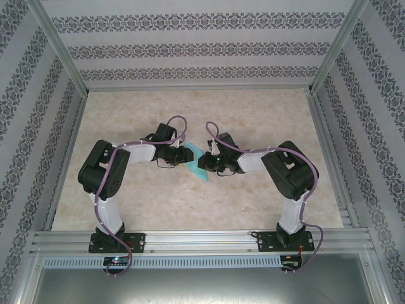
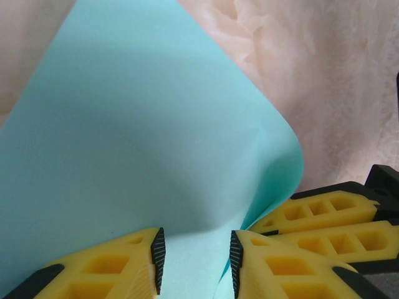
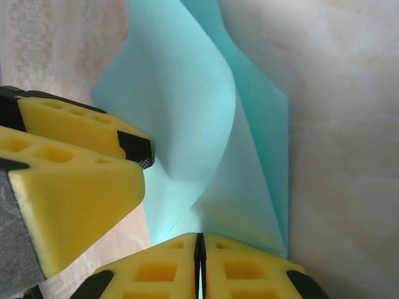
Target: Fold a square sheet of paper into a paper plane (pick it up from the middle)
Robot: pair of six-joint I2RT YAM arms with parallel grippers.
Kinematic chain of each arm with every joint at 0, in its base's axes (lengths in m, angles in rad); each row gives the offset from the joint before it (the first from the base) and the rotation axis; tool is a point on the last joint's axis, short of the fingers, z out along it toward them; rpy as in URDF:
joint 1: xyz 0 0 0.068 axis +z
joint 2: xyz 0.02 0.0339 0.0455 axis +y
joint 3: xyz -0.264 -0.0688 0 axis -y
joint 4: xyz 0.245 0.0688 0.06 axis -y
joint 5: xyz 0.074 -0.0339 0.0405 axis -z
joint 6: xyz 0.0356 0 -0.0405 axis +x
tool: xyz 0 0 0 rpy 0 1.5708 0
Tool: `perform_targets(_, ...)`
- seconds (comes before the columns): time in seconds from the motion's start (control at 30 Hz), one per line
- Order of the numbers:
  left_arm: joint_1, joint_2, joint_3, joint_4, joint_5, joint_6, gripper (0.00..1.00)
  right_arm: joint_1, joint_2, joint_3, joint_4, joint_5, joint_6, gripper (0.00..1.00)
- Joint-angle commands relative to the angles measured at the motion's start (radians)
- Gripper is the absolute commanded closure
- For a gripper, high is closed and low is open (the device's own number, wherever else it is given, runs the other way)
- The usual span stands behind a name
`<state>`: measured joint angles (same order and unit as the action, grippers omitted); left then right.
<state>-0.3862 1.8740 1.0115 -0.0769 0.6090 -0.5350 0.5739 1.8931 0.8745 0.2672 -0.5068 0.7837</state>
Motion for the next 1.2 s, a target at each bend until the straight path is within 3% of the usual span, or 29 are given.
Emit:
perform_targets(0.0, -0.014, -0.049, -0.021, -0.092, -0.021, 0.036, 0.61, 0.005, 0.001, -0.02, -0.01, 0.057, -0.004, 0.88)
perform_targets(0.3, -0.038, -0.113, -0.007, -0.108, 0.01, 0.044, 0.64, 0.009, 0.008, -0.018, -0.046, 0.04, -0.026, 0.89)
perform_targets(0.63, -0.068, -0.066, -0.019, -0.043, 0.092, 0.007, 0.75, 0.012, 0.009, -0.02, -0.045, 0.03, -0.029, 0.9)
perform_targets(0.9, -0.071, -0.034, -0.044, -0.049, 0.092, 0.016, 0.84, 0.011, 0.01, -0.025, -0.04, 0.021, -0.029, 0.91)
perform_targets(1.17, -0.071, 0.001, -0.045, -0.039, 0.082, 0.021, 0.84, 0.011, 0.004, -0.024, -0.042, 0.011, -0.031, 0.92)
